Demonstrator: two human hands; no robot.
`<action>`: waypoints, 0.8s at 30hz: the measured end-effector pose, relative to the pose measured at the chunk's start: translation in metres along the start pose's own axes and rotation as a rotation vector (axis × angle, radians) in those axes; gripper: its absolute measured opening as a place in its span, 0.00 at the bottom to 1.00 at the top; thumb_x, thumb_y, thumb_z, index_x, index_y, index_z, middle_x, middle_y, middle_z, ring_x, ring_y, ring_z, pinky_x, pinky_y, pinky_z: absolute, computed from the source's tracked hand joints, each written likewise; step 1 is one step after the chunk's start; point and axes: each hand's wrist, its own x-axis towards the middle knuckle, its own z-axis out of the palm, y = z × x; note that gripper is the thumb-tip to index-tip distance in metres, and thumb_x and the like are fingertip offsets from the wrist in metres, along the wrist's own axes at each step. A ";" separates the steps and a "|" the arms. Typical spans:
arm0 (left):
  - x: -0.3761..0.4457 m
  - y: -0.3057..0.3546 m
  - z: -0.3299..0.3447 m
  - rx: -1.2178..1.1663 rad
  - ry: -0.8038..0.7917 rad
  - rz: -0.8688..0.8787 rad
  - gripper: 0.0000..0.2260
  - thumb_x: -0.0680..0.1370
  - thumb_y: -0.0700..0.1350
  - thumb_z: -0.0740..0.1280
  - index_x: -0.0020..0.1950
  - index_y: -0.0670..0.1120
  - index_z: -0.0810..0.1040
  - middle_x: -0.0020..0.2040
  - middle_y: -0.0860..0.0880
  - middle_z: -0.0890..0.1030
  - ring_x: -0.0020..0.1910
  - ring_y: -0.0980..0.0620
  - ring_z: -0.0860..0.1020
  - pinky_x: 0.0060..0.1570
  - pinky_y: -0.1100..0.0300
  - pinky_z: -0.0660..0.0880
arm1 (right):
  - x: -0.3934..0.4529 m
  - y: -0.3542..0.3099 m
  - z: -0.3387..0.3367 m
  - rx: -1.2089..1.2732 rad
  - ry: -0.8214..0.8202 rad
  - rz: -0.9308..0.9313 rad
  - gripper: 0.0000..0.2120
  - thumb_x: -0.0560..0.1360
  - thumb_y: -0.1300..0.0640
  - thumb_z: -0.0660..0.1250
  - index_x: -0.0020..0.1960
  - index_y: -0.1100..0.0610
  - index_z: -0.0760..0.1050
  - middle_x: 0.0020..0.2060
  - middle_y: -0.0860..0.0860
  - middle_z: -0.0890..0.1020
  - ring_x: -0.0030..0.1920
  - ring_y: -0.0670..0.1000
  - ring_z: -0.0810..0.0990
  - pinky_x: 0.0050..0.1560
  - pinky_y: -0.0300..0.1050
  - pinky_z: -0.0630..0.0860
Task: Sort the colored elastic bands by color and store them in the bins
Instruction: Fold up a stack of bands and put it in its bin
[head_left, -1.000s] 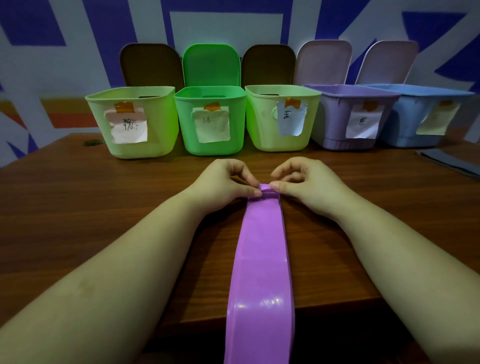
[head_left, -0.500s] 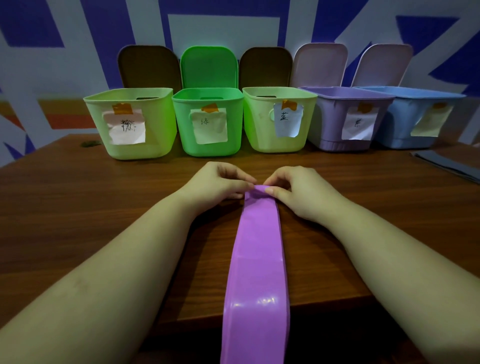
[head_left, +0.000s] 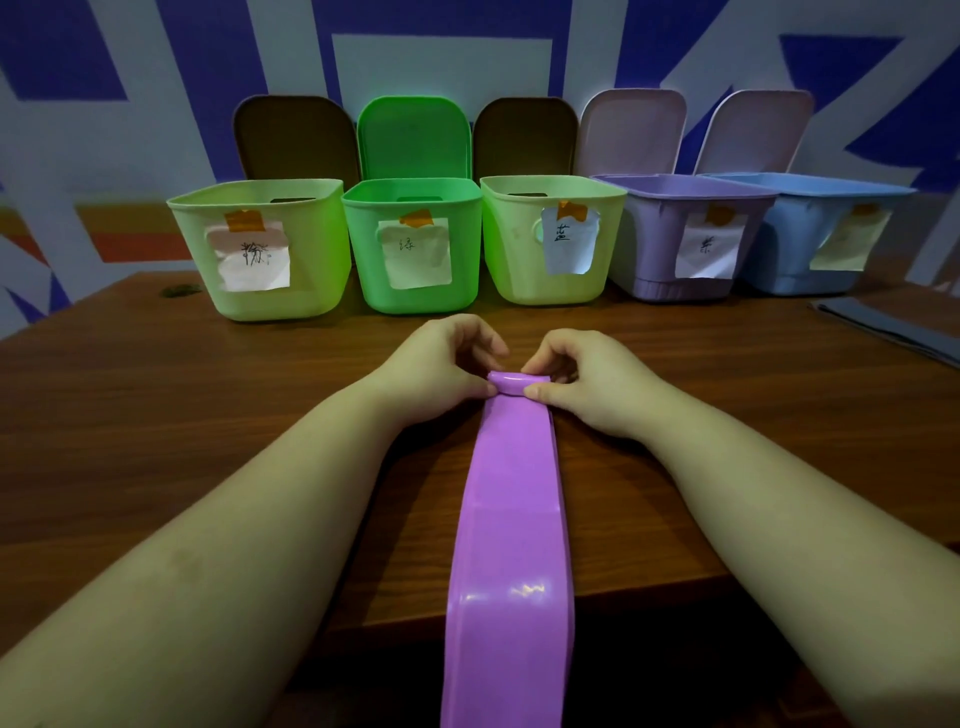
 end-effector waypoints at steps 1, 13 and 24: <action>0.001 -0.001 0.000 0.038 -0.003 0.022 0.17 0.68 0.30 0.72 0.41 0.53 0.74 0.40 0.52 0.79 0.41 0.56 0.78 0.48 0.64 0.74 | 0.000 0.000 0.000 0.014 -0.001 0.001 0.07 0.70 0.60 0.73 0.42 0.51 0.76 0.36 0.42 0.78 0.36 0.41 0.74 0.39 0.34 0.70; -0.005 0.013 -0.003 0.412 -0.029 0.199 0.15 0.67 0.32 0.70 0.33 0.52 0.72 0.36 0.56 0.76 0.40 0.54 0.75 0.41 0.64 0.70 | -0.007 -0.011 -0.006 -0.039 -0.018 -0.010 0.10 0.68 0.59 0.75 0.37 0.48 0.76 0.34 0.40 0.77 0.35 0.40 0.73 0.38 0.35 0.69; -0.017 0.016 -0.009 0.439 -0.094 0.246 0.11 0.68 0.32 0.64 0.43 0.47 0.78 0.44 0.53 0.80 0.46 0.54 0.76 0.48 0.63 0.72 | -0.024 -0.013 -0.014 -0.272 -0.051 -0.181 0.08 0.75 0.57 0.67 0.53 0.55 0.81 0.50 0.50 0.81 0.51 0.50 0.78 0.54 0.47 0.74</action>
